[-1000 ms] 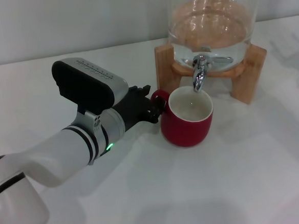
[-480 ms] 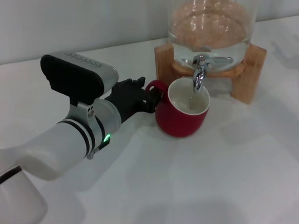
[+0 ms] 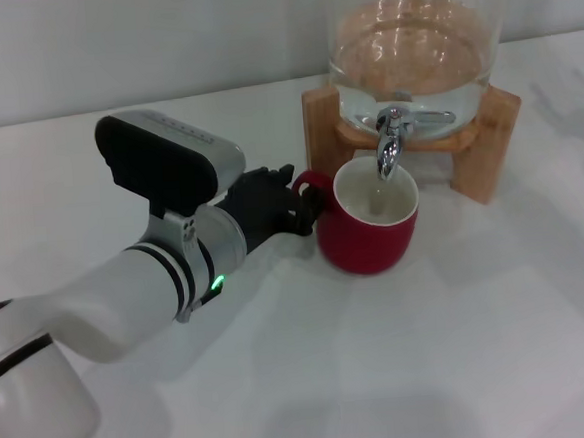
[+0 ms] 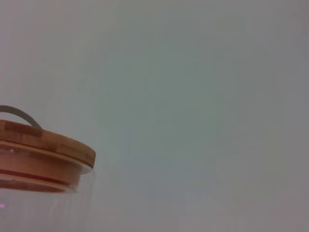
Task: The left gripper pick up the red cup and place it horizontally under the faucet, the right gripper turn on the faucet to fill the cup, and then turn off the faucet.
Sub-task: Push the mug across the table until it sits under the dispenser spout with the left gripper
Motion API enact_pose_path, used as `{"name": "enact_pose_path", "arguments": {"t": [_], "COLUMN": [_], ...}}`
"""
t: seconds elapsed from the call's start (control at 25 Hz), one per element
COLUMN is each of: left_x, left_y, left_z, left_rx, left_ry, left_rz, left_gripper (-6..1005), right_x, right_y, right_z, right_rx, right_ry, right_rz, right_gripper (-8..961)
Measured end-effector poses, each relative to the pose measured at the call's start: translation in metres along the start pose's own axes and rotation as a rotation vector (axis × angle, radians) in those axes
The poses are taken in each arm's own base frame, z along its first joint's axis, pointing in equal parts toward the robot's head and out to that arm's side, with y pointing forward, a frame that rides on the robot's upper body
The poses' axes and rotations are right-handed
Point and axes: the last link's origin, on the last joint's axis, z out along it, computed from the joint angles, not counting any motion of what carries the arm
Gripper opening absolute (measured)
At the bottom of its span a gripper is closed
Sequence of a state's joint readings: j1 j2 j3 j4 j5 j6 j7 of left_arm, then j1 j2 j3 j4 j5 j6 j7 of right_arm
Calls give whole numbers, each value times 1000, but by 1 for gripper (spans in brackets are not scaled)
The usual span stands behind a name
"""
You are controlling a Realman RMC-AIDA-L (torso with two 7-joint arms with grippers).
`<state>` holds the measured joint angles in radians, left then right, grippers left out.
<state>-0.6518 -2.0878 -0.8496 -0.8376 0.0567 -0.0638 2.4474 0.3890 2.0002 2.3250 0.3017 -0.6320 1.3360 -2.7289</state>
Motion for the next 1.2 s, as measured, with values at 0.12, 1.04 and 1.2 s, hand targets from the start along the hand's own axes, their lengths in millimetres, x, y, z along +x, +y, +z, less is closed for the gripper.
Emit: {"name": "enact_pose_path", "arguments": {"t": [0.12, 1.04, 1.2], "left_x": [-2, -8, -8], "left_y": [2, 8, 8], "left_z": [1, 1, 1], "left_rx": [2, 0, 2], "left_ry": [-24, -58, -59], "left_rz": [14, 23, 23], "left_gripper": [408, 428, 431], "right_x": [0, 1, 2], "right_y": [1, 2, 2], "right_z": [0, -3, -4], "right_rx": [-5, -9, -8], "right_ry": [-1, 7, 9], "right_rz": [0, 2, 2], "right_gripper": [669, 669, 669]}}
